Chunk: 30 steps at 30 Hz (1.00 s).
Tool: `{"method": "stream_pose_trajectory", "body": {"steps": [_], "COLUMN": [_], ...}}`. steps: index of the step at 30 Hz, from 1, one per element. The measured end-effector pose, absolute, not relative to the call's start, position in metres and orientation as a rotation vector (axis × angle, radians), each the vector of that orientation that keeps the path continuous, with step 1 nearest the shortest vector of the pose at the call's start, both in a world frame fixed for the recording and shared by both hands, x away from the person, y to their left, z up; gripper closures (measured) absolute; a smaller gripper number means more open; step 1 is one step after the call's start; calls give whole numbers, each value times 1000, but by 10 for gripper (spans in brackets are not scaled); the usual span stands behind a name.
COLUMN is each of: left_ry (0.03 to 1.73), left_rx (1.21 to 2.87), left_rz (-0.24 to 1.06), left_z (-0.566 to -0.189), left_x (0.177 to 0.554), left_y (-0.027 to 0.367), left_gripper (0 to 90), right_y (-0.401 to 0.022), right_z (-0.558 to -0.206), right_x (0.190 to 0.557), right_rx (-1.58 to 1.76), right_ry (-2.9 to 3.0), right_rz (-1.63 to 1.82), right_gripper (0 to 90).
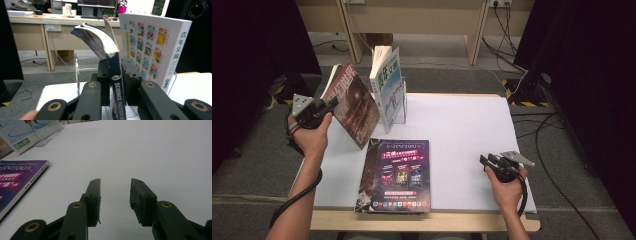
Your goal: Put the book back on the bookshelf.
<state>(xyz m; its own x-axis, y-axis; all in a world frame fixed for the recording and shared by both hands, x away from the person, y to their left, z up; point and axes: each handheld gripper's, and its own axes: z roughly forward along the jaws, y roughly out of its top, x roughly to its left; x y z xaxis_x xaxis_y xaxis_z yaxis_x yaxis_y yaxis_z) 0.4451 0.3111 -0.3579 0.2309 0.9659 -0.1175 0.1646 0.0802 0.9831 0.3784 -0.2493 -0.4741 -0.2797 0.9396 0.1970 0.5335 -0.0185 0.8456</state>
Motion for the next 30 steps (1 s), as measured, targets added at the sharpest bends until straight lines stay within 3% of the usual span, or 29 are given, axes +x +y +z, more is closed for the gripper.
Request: {"method": "stream_pose_trajectory", "body": {"steps": [12,19,30], "left_ry": [1218,1209,1194], "left_rx": [1354,1370,1411], "left_rz": [814,792,825], "left_z": [-366,-363,-356], "left_x": [454,458,462], "left_y": [303,298,286], "left_gripper": [775,833,837], "right_y": [-250,-248,-252], "right_z": [-473,-474,-473], "right_x": [377,377,376], "right_rx": [1533,1532,1544], "right_ry": [1814,1822,1804], "right_rz": [1242,1249,1252], "right_gripper": [607,607,608]}}
